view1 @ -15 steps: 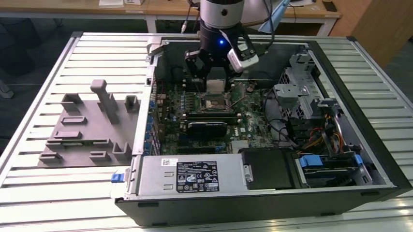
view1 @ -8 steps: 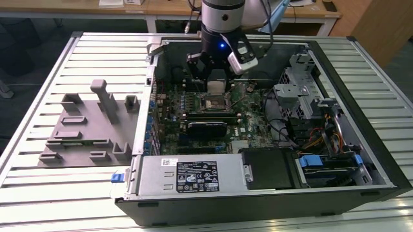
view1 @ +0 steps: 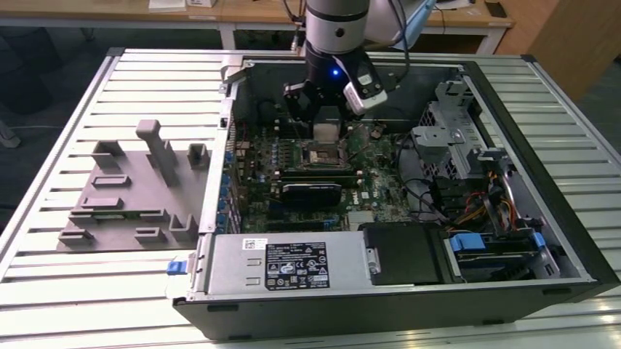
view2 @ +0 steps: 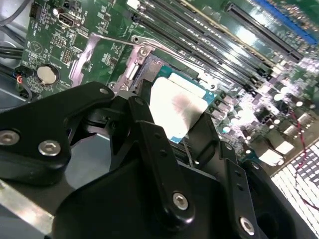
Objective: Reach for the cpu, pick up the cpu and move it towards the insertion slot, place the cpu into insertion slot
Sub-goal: 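Pick up the cpu and move it towards the insertion slot, then place the cpu into insertion slot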
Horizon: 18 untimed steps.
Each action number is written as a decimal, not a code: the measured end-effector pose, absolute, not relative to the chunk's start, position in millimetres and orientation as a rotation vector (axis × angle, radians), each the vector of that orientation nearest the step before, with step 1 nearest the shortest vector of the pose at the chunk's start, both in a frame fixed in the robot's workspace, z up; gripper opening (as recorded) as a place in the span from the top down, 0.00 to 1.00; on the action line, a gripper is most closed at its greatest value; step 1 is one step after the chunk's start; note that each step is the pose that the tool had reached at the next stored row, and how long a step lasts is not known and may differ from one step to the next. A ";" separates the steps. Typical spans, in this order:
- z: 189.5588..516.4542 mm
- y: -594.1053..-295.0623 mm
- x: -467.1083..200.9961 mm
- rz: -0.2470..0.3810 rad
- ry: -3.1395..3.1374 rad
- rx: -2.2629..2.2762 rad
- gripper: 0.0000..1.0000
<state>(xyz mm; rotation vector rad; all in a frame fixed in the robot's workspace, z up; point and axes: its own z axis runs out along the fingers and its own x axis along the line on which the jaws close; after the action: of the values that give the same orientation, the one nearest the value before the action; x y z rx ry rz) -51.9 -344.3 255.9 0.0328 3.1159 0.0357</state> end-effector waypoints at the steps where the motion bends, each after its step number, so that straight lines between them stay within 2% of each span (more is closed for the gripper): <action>1: 254.6 -343.7 -51.0 0.035 3.116 0.033 0.46; 18: 250.5 -343.0 -48.6 0.035 3.117 0.033 0.46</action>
<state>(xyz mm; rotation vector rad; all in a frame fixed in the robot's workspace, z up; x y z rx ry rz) -48.6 -343.0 250.5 0.0328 3.1166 0.0348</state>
